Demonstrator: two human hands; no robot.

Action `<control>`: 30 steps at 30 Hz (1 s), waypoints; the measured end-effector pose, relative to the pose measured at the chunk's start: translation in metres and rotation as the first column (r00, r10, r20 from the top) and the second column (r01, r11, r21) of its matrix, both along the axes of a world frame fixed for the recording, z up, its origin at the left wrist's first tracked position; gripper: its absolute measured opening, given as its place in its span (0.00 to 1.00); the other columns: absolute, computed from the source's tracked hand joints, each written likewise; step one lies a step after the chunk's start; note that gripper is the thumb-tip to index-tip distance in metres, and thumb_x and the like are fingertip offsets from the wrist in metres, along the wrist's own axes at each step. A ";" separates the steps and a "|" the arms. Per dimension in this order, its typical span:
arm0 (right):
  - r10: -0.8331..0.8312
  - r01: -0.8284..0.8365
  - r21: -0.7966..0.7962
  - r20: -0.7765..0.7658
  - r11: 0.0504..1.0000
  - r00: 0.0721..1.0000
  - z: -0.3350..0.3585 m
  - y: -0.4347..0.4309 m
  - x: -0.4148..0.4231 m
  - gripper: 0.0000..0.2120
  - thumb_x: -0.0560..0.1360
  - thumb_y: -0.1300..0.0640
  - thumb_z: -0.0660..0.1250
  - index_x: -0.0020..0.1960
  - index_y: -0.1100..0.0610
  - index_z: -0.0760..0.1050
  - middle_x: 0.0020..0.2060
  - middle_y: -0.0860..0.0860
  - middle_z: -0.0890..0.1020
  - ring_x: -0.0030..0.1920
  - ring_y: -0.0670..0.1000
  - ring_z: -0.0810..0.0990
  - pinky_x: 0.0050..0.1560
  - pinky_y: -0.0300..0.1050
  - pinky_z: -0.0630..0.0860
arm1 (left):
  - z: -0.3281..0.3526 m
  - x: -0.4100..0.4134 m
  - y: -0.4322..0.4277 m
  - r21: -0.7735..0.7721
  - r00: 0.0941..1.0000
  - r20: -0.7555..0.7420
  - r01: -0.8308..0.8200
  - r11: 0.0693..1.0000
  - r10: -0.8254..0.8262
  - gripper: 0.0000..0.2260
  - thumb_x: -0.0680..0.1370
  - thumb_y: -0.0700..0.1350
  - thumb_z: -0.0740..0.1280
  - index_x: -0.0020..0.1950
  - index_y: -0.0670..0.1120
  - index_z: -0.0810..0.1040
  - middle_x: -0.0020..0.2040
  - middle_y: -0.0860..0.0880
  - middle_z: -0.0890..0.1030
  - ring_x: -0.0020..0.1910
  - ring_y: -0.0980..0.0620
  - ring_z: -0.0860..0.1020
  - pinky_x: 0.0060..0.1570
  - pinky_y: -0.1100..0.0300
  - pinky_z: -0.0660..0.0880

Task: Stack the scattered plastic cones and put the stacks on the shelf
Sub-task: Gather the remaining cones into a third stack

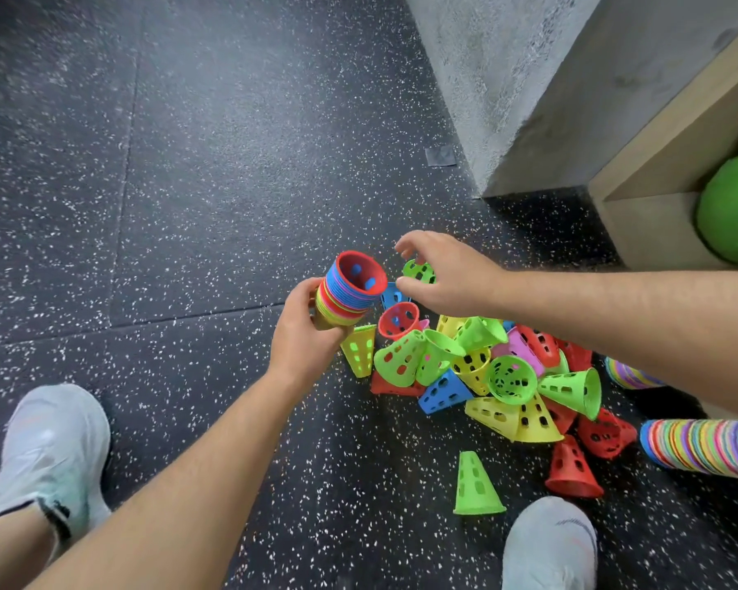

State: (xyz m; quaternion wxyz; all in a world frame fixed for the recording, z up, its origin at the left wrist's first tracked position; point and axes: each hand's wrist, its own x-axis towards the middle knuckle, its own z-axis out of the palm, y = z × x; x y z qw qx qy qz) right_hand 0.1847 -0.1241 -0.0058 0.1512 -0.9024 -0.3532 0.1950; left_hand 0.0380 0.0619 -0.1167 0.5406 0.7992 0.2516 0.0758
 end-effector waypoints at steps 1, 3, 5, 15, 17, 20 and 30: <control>0.005 -0.005 -0.026 -0.012 1.000 1.000 -0.006 0.003 0.000 0.22 0.75 0.45 0.67 0.66 0.51 0.70 0.60 0.47 0.77 0.61 0.50 0.74 0.63 0.50 0.72 | -0.002 -0.002 0.004 -0.006 1.000 -0.002 -0.015 1.000 0.015 0.28 0.68 0.46 0.80 0.64 0.60 0.74 0.55 0.62 0.81 0.52 0.69 0.79 0.47 0.76 0.72; 0.047 -0.049 -0.101 -0.023 0.994 0.999 -0.018 0.013 -0.001 0.22 0.73 0.47 0.67 0.65 0.52 0.71 0.60 0.48 0.79 0.61 0.52 0.75 0.62 0.51 0.73 | -0.007 -0.007 0.012 -0.003 0.999 -0.016 -0.039 0.999 0.039 0.28 0.68 0.45 0.81 0.64 0.58 0.74 0.56 0.61 0.81 0.53 0.68 0.79 0.48 0.76 0.72; 0.126 -0.125 -0.190 -0.008 0.974 0.992 -0.032 0.026 -0.005 0.24 0.72 0.46 0.68 0.66 0.52 0.72 0.61 0.50 0.79 0.63 0.54 0.75 0.62 0.51 0.73 | -0.013 -0.012 0.020 -0.001 0.999 -0.032 -0.043 0.999 0.043 0.29 0.68 0.43 0.81 0.65 0.56 0.75 0.57 0.59 0.81 0.53 0.67 0.79 0.49 0.76 0.71; 0.493 -0.443 -0.453 -0.011 0.773 0.870 -0.077 0.083 -0.025 0.07 0.75 0.50 0.64 0.44 0.50 0.80 0.41 0.50 0.80 0.53 0.58 0.79 0.48 0.48 0.73 | -0.028 -0.029 0.038 -0.029 0.988 -0.102 -0.115 0.993 0.112 0.27 0.68 0.43 0.80 0.64 0.56 0.75 0.56 0.58 0.82 0.53 0.68 0.78 0.49 0.76 0.71; 0.458 -0.408 -0.433 0.010 0.803 0.889 -0.074 0.085 -0.019 0.08 0.75 0.51 0.64 0.45 0.51 0.81 0.43 0.50 0.82 0.52 0.58 0.80 0.49 0.48 0.75 | -0.028 -0.027 0.040 -0.028 0.988 -0.102 -0.117 0.993 0.114 0.27 0.69 0.43 0.80 0.63 0.57 0.75 0.57 0.58 0.82 0.53 0.65 0.79 0.50 0.73 0.72; 0.330 -0.295 -0.313 0.062 0.903 0.942 -0.064 0.077 -0.007 0.09 0.77 0.49 0.66 0.54 0.48 0.82 0.51 0.50 0.82 0.55 0.57 0.79 0.53 0.51 0.77 | -0.027 -0.025 0.041 -0.037 0.988 -0.100 -0.123 0.992 0.119 0.27 0.68 0.44 0.81 0.62 0.59 0.75 0.57 0.58 0.82 0.55 0.61 0.79 0.54 0.62 0.76; -0.038 -0.021 0.238 0.241 0.971 0.970 -0.013 0.030 0.013 0.08 0.78 0.53 0.69 0.51 0.57 0.83 0.49 0.52 0.80 0.51 0.55 0.79 0.51 0.51 0.74 | -0.022 -0.016 0.023 -0.035 0.989 -0.104 -0.107 0.994 0.103 0.27 0.69 0.44 0.81 0.63 0.57 0.75 0.56 0.59 0.82 0.52 0.66 0.78 0.53 0.62 0.75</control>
